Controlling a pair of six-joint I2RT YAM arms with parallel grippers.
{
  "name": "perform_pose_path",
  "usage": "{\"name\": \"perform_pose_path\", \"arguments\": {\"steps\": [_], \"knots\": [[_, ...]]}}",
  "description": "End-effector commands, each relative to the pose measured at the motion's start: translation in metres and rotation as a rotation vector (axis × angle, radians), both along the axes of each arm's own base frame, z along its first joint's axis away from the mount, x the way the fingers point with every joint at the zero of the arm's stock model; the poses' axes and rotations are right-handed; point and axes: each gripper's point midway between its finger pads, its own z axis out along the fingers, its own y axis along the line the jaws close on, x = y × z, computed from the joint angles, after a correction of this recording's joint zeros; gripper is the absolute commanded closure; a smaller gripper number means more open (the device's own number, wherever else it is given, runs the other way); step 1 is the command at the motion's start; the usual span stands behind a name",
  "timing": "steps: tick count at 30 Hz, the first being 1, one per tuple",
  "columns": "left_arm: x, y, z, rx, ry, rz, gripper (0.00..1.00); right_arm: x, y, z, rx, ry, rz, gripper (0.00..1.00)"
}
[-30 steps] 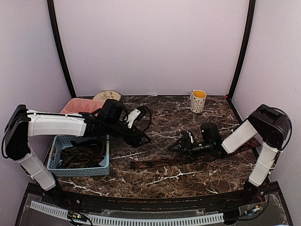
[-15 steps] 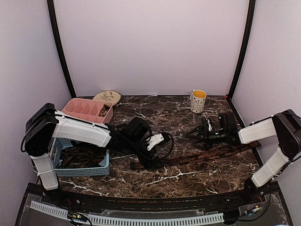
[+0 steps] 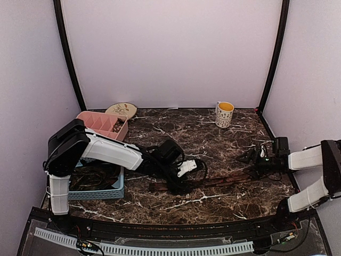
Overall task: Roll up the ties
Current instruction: Smooth out the tie at the center of the board.
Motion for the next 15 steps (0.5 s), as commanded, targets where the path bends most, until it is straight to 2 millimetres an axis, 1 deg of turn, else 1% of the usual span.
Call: {"name": "perform_pose_path", "arguments": {"steps": [1,6,10,12,13,15], "knots": [[-0.005,-0.014,0.006,-0.031,-0.015,-0.054,0.31,-0.025,-0.036,-0.032,-0.119,0.138,-0.107,0.14],[-0.002,-0.014,0.012,-0.037,-0.045,-0.049,0.33,-0.025,-0.060,-0.033,-0.174,0.159,-0.192,0.14],[0.003,-0.005,0.016,-0.024,-0.055,-0.023,0.35,-0.030,-0.087,-0.033,-0.226,0.178,-0.291,0.14],[0.005,0.001,0.022,-0.040,-0.040,0.003,0.34,-0.031,-0.099,-0.031,-0.245,0.171,-0.342,0.13],[0.006,0.005,0.025,-0.047,-0.028,0.021,0.33,-0.030,-0.102,-0.028,-0.245,0.161,-0.352,0.13],[0.009,0.014,0.036,-0.071,0.001,0.066,0.30,-0.023,-0.096,-0.017,-0.201,0.110,-0.325,0.15]]}}
